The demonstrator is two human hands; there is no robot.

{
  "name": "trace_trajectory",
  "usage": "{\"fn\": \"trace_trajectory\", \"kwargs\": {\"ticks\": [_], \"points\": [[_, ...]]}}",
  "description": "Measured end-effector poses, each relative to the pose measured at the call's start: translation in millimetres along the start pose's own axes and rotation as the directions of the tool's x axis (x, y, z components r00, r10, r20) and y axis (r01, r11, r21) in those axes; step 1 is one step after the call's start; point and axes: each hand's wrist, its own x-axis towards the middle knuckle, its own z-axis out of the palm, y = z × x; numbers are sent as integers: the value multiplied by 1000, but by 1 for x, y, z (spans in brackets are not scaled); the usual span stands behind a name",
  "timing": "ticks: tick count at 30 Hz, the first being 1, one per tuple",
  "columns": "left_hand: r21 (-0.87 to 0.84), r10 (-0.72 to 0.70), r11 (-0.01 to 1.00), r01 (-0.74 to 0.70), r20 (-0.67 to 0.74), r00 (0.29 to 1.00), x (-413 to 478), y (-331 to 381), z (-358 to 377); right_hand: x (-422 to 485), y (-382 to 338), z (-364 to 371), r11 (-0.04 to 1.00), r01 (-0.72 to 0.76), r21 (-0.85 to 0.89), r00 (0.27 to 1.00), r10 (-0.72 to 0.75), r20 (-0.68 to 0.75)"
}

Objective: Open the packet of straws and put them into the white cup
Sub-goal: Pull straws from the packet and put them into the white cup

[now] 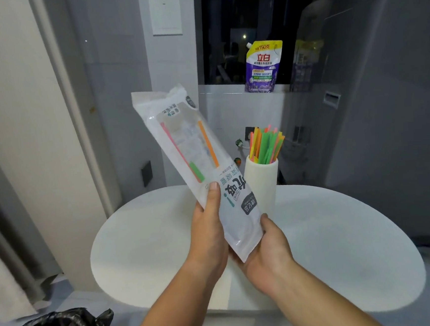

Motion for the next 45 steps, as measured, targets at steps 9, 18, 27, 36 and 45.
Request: {"fn": "trace_trajectory", "kwargs": {"ticks": [9,18,27,36,45], "points": [[170,126,977,-131,37,991,6,1,-11,-3,-19,-11,984,-32,-173,999,29,-18],[139,193,973,-184,-50,980,11,14,-17,-6,-39,-20,910,-52,-412,990,100,96],[79,214,976,-203,-158,964,13,14,-17,-3,-55,-20,989,47,-139,981,-19,192],[-105,-22,994,-3,-238,971,9,6,-14,-5,-56,-10,984,135,118,975,-154,163],[-198,-118,977,77,-201,972,6,-2,-8,-3,-49,-8,943,332,-13,940,-330,90]]}}
